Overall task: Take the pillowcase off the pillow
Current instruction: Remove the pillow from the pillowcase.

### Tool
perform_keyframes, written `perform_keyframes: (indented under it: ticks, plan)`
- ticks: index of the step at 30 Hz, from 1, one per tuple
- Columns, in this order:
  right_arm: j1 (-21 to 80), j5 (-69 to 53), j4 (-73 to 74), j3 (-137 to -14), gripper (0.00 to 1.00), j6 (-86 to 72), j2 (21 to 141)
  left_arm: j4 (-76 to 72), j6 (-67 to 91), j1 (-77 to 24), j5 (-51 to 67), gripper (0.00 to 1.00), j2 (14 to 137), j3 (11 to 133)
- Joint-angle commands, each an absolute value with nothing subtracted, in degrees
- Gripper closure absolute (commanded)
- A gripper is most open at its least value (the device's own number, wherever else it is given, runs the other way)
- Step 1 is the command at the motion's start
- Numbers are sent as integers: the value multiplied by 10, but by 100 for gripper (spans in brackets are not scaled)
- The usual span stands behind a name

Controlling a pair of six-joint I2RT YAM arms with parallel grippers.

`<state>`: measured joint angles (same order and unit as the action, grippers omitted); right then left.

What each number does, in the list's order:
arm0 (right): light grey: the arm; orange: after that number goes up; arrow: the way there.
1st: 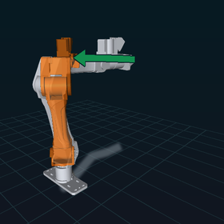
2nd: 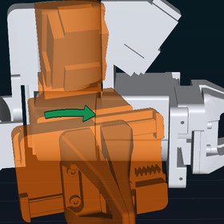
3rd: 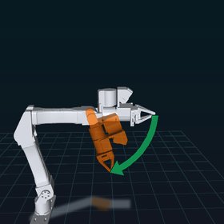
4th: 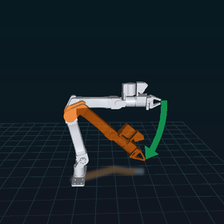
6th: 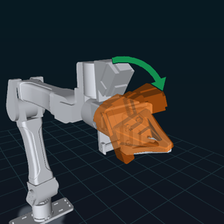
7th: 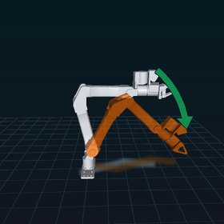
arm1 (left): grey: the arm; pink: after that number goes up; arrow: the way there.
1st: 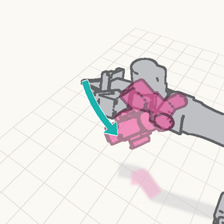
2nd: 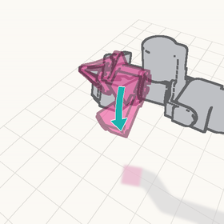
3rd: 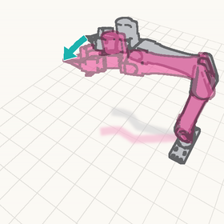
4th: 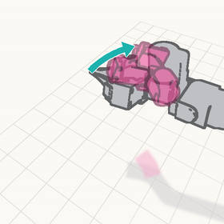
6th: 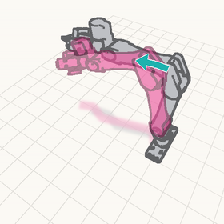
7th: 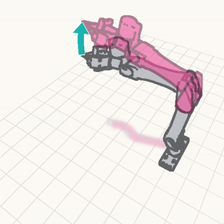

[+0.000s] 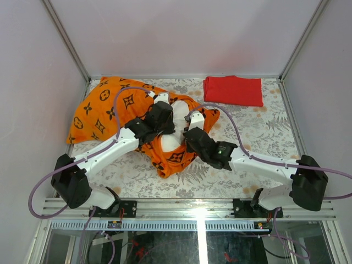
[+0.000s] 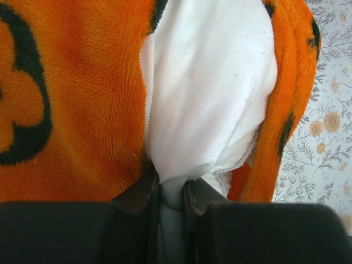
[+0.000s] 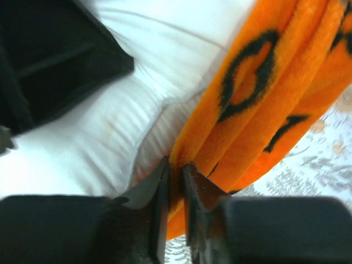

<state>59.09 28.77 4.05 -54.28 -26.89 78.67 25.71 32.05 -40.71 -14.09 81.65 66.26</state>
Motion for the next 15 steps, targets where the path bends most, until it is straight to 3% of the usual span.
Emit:
perform_keyframes:
  ticks: [1, 3, 15]
  plan:
    - [588, 284, 46, -490, 93, -308, 759, 249, 312, -396, -166, 100, 794, 664]
    - [589, 279, 52, -455, 100, -328, 750, 248, 313, -391, -164, 100, 791, 667]
    - [588, 214, -4, -250, 100, -454, 713, 212, 353, -280, -61, 100, 719, 676]
